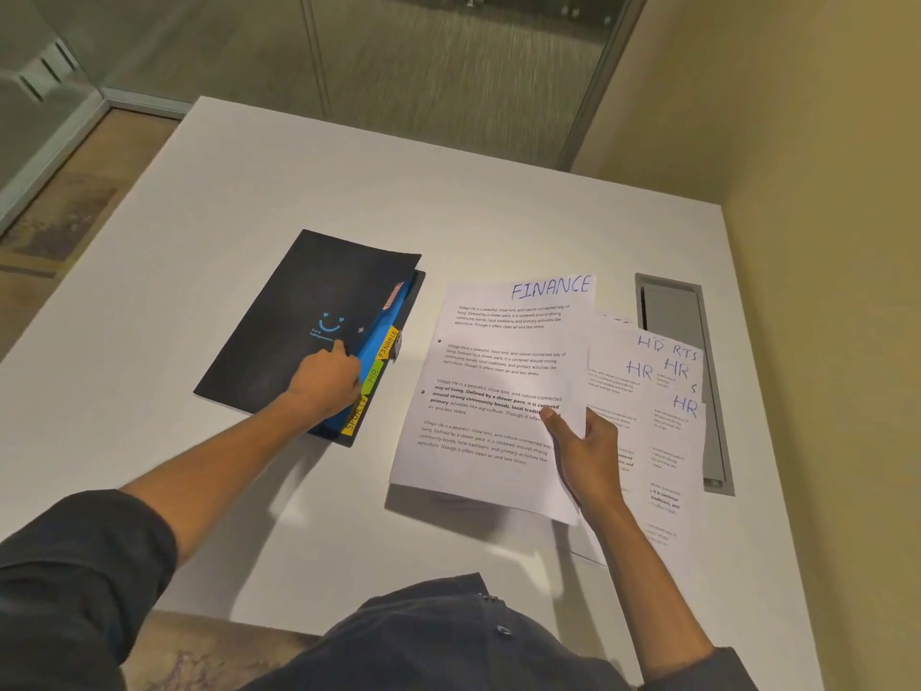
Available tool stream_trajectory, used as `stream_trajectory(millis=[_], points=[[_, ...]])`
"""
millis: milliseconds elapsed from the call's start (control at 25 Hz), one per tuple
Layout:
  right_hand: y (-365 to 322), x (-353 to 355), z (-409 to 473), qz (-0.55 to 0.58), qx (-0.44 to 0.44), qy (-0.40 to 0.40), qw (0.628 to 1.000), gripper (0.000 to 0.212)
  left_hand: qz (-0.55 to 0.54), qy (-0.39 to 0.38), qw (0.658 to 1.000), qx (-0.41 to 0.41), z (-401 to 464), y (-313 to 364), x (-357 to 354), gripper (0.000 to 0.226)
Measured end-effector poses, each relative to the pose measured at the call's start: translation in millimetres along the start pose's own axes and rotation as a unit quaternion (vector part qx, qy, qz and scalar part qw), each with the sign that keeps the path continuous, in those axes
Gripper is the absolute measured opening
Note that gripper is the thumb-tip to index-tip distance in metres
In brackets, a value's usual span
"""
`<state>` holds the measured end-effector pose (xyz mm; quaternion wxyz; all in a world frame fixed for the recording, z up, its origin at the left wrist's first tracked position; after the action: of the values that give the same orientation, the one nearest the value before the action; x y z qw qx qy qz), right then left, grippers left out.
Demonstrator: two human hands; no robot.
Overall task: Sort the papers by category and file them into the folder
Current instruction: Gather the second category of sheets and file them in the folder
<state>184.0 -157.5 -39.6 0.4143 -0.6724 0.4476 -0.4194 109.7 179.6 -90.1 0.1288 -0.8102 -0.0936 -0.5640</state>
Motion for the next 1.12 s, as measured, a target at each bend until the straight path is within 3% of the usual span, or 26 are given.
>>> stream_trajectory(millis=[240, 560, 800, 1120], points=[[0, -29, 13, -0.019, -0.023, -0.042, 0.999, 0.020, -0.063, 0.013, 0.998, 0.012, -7, -13, 26, 0.044], [-35, -81, 50, -0.160, -0.029, -0.121, 0.979, 0.020, -0.080, 0.032, 0.996, -0.016, -26, 5, 49, 0.045], [-44, -107, 62, -0.247, 0.008, -0.080, 0.966, 0.029, -0.099, 0.030, 0.993, -0.052, -36, 35, 58, 0.034], [-20, -121, 53, -0.159, -0.010, -0.029, 0.987, 0.031, -0.106, 0.005, 0.992, -0.074, -40, 55, 58, 0.042]])
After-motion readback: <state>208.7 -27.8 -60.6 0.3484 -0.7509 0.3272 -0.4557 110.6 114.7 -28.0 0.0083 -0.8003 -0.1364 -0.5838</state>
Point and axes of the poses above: each hand's wrist, its own z-axis towards the middle knuckle, its own x-axis out of the back of the hand, y = z × x, the point moved 10 cm from there along z, towards the middle knuckle
